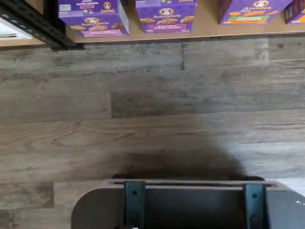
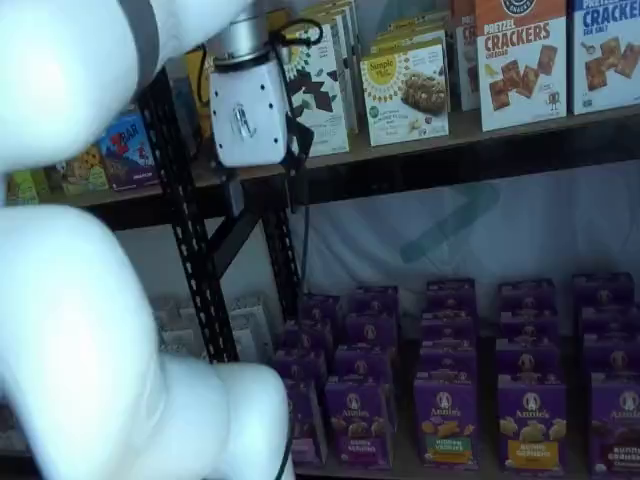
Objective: Pick up the purple box with a pink patch in the middle, on the bottom shelf, the first box from the left
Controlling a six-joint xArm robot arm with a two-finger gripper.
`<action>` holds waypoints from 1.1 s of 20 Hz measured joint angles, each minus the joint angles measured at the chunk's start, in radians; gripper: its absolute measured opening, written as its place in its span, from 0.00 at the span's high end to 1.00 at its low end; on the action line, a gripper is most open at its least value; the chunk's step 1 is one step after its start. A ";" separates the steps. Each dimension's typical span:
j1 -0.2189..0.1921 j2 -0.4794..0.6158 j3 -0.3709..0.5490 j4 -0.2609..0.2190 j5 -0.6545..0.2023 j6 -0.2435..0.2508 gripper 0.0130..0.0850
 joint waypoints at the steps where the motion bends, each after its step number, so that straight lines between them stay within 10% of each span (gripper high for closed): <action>1: 0.010 0.001 0.016 -0.006 -0.019 0.008 0.00; 22: 0.066 0.036 0.366 -0.040 -0.472 0.054 0.00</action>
